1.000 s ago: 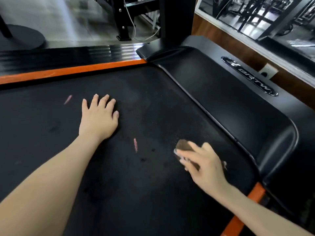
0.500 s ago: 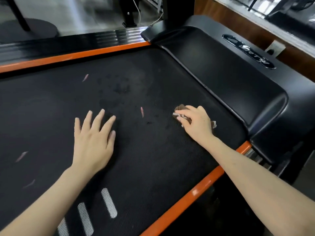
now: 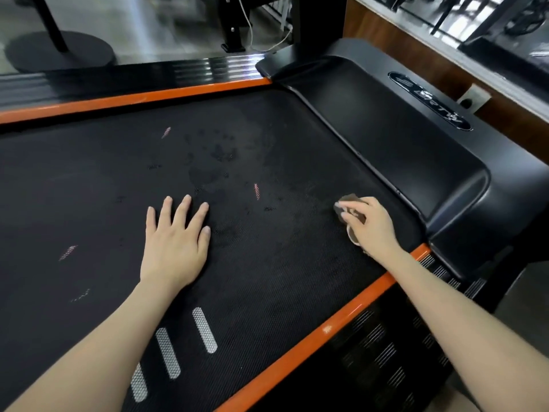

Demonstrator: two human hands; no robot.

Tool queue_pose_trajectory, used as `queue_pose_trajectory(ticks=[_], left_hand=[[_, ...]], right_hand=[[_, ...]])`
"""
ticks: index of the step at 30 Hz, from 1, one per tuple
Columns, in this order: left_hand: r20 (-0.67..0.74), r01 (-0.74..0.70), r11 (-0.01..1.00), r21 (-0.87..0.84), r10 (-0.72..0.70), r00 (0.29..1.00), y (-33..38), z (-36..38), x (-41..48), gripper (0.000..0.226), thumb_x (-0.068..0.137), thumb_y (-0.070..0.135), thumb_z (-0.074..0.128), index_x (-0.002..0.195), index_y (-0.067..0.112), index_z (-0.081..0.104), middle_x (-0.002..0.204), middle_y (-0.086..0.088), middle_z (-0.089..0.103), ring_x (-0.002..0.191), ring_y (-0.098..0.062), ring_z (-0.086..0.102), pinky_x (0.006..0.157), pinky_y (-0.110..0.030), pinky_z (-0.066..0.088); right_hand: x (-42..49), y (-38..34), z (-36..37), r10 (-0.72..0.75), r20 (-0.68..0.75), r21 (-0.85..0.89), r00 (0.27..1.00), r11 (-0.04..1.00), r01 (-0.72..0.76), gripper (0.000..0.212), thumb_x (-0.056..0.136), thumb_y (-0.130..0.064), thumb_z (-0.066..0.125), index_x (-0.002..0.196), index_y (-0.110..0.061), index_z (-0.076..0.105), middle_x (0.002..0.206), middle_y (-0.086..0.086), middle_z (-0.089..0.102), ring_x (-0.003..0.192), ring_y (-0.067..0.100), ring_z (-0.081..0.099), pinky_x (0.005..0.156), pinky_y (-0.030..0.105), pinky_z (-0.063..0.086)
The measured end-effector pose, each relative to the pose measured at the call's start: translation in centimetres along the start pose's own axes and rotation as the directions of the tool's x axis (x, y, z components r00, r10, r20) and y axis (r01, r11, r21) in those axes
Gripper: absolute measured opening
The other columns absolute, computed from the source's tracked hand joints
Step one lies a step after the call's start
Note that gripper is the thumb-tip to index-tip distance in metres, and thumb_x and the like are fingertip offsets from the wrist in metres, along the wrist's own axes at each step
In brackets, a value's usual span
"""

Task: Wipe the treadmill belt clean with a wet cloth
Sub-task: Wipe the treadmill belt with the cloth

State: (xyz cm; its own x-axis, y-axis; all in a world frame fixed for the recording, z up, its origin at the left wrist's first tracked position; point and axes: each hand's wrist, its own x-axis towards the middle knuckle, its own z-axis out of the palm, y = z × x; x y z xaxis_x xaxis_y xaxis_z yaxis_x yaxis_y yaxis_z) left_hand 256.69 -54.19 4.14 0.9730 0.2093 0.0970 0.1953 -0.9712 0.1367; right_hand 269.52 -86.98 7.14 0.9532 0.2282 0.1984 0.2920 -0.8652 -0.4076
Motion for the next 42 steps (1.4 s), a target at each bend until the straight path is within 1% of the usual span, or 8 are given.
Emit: queue_pose_trajectory(ticks=[2,9,16,23,26,30,37,42], left_hand=[[-0.01,0.006,1.0,-0.002,-0.006,1.0,0.1,0.1,0.2,0.06,0.093,0.044,0.017,0.14,0.018,0.045,0.146,-0.015,0.04,0.137,-0.04,0.028,0.112,-0.056,0.014],[-0.006,-0.002,1.0,0.009,0.002,1.0,0.1,0.0,0.0,0.058,0.094,0.042,0.019,0.139,0.018,0.047,0.144,-0.016,0.042,0.136,-0.041,0.03,0.111,-0.056,0.017],[-0.01,0.003,1.0,0.012,-0.003,1.0,0.0,-0.1,0.1,0.057,0.094,0.042,0.02,0.138,0.019,0.048,0.143,-0.014,0.044,0.135,-0.04,0.032,0.111,-0.056,0.019],[-0.009,-0.002,1.0,0.008,0.002,1.0,0.2,-0.4,0.1,0.055,0.094,0.04,0.023,0.136,0.017,0.05,0.141,-0.016,0.046,0.133,-0.041,0.035,0.109,-0.057,0.022],[-0.012,0.0,1.0,0.005,0.0,1.0,0.1,-0.4,0.1,0.055,0.094,0.04,0.023,0.136,0.018,0.05,0.141,-0.015,0.047,0.133,-0.041,0.035,0.11,-0.058,0.023],[-0.013,0.002,1.0,-0.002,-0.002,1.0,0.2,-0.2,0.1,0.054,0.094,0.04,0.024,0.136,0.019,0.051,0.141,-0.015,0.047,0.133,-0.041,0.035,0.11,-0.058,0.024],[-0.018,0.0,1.0,-0.011,0.0,1.0,0.2,-0.3,0.0,0.054,0.093,0.04,0.025,0.135,0.018,0.051,0.14,-0.015,0.047,0.133,-0.041,0.036,0.109,-0.058,0.024],[-0.018,0.0,1.0,-0.017,-0.001,1.0,0.0,-0.2,0.1,0.053,0.094,0.04,0.025,0.135,0.019,0.052,0.14,-0.014,0.048,0.133,-0.041,0.036,0.11,-0.058,0.025]], right_hand=[[-0.5,-1.8,1.6,0.045,-0.069,-0.057,0.997,0.997,-0.049,0.019,0.088,-0.022,0.064,0.105,-0.025,0.073,0.11,0.008,0.06,0.096,0.033,0.057,0.086,0.034,0.042],[-5.6,-9.5,3.2,-0.525,0.198,0.092,0.828,0.851,0.518,0.035,0.086,-0.041,0.05,0.1,-0.019,0.073,0.101,0.002,0.061,0.08,0.018,0.053,0.065,0.028,0.049],[4.7,-10.1,6.0,-0.054,-0.023,-0.102,0.998,0.993,0.051,0.028,0.093,-0.032,0.056,0.116,-0.02,0.067,0.107,0.012,0.055,0.095,0.032,0.053,0.081,0.038,0.045],[-5.8,-12.3,4.2,-0.489,0.223,0.095,0.843,0.872,0.48,0.029,0.086,-0.039,0.055,0.106,-0.024,0.07,0.094,0.004,0.059,0.078,0.022,0.057,0.059,0.032,0.051],[-0.2,-11.5,5.0,-0.392,0.158,-0.009,0.906,0.917,0.398,0.026,0.088,-0.038,0.054,0.108,-0.03,0.069,0.094,0.005,0.056,0.085,0.026,0.056,0.069,0.035,0.047],[6.5,-11.8,6.9,-0.019,-0.004,-0.162,1.0,0.987,0.018,0.03,0.096,-0.035,0.048,0.118,-0.021,0.064,0.108,0.012,0.053,0.095,0.032,0.055,0.079,0.036,0.043],[-2.1,-13.5,6.0,-0.451,0.168,0.004,0.877,0.89,0.457,0.021,0.086,-0.029,0.064,0.102,-0.019,0.071,0.083,0.006,0.053,0.07,0.023,0.053,0.056,0.028,0.039],[6.3,-13.8,7.8,-0.204,0.046,-0.154,0.978,0.966,0.209,0.028,0.096,-0.034,0.05,0.116,-0.021,0.066,0.1,0.009,0.054,0.088,0.028,0.055,0.073,0.034,0.044]])
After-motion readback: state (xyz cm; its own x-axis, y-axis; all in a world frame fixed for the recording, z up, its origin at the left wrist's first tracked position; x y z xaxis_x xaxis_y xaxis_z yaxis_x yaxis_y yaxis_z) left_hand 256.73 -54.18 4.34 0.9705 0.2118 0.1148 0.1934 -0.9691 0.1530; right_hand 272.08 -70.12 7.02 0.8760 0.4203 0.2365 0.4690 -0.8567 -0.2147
